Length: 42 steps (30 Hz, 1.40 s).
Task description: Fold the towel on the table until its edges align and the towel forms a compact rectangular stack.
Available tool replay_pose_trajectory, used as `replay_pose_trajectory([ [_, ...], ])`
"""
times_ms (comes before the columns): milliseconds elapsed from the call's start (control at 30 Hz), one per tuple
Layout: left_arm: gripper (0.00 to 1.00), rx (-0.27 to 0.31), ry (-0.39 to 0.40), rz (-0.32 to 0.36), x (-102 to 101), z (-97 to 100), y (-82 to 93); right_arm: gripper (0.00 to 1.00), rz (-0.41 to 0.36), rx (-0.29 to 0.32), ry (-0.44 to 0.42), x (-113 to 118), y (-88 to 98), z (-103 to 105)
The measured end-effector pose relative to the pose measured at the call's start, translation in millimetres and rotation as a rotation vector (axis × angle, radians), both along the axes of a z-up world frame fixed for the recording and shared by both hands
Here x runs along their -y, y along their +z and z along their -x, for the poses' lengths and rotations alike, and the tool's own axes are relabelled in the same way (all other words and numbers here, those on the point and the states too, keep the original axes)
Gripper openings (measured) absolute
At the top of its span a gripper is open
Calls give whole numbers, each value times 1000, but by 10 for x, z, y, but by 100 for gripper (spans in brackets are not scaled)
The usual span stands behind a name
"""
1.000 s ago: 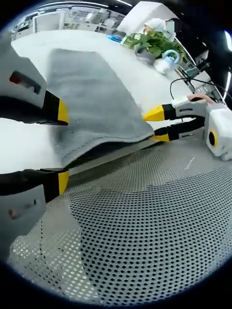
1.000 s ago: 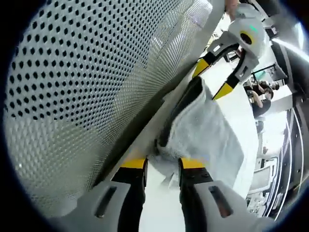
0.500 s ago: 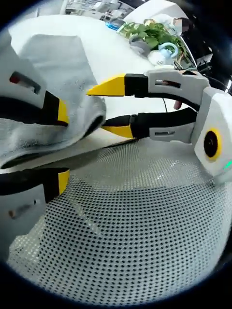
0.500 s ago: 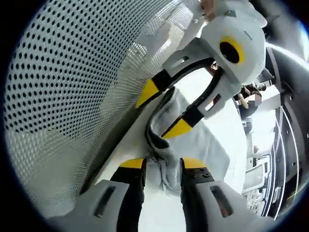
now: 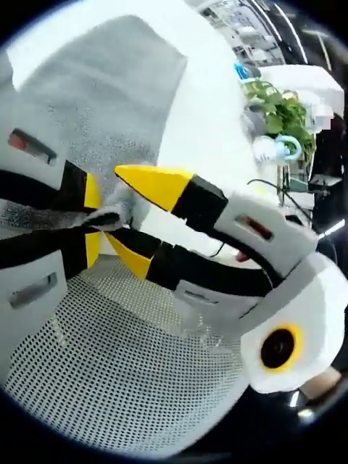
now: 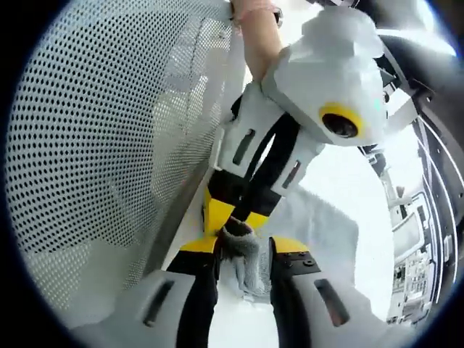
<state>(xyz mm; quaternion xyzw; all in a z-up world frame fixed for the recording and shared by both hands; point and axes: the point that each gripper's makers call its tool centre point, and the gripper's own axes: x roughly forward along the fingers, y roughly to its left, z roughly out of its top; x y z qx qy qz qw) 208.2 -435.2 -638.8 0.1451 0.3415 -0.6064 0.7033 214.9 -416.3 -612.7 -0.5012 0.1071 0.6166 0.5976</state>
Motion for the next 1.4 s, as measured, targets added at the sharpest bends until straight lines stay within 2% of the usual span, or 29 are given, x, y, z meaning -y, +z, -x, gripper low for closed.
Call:
replay_pose_trajectory([
  [100, 6, 22, -18, -14, -3, 16, -42, 26, 23, -10, 15, 23, -33, -26],
  [133, 6, 51, -40, -29, -5, 20, -55, 27, 45, -7, 30, 51, -55, -35],
  [233, 6, 65, -53, -39, 10, 36, -59, 28, 77, -17, 49, 118, -83, -18],
  [333, 6, 38, -35, -32, -12, 15, -60, 31, 194, 35, 145, 245, -185, 37],
  [400, 6, 28, -30, -33, -27, 11, -68, 28, 233, 73, 176, 277, -230, 23],
  [533, 6, 11, -25, -17, -34, 16, -67, 25, 224, 85, 182, 207, -239, -17],
  [600, 7, 5, -28, -13, -33, 27, -65, 22, 202, 96, 183, 128, -175, -44],
  [633, 8, 7, -39, -10, -35, 34, -67, 21, 193, 83, 182, 87, -155, -41],
  [733, 16, 52, -111, -2, -50, 73, -45, 5, 223, 3, 200, 96, -201, 51],
  [833, 29, 123, -180, -32, -169, 105, -39, 4, 186, -68, 107, 111, -206, 23],
  [867, 34, 162, -212, -59, -245, 116, -35, 4, 144, -137, 24, 121, -195, 11],
  [933, 43, 202, -231, -79, -322, 117, -23, 3, 70, -263, -128, 114, -138, -13],
  [967, 45, 206, -219, -93, -363, 115, -25, 3, 19, -363, -236, 108, -94, -36],
  [1033, 47, 206, -205, -87, -355, 104, -8, 3, -57, -436, -327, 79, -18, -115],
  [1100, 48, 201, -173, -71, -287, 71, 29, 3, -114, -500, -415, 66, 27, -176],
  [1133, 48, 210, -150, -64, -233, 37, 55, 3, -161, -559, -468, 41, 66, -193],
  [1167, 48, 229, -134, -72, -200, -7, 62, 3, -214, -607, -510, 23, 104, -223],
  [1233, 45, 270, -129, -121, -229, -74, 35, 3, -270, -675, -580, 42, 134, -263],
  [1267, 39, 283, -133, -147, -258, -92, 15, 2, -303, -692, -603, 80, 143, -289],
  [1300, 23, 266, -132, -193, -327, -82, -32, 2, -307, -700, -610, 97, 142, -290],
  [1333, 19, 281, -119, -251, -438, -127, -68, 2, -334, -739, -642, 153, 127, -282],
  [1367, 19, 312, -131, -246, -455, -165, -50, 2, -342, -745, -650, 180, 115, -269],
  [1400, 19, 273, -118, -245, -506, -144, -47, 2, -364, -745, -658, 214, 109, -262],
])
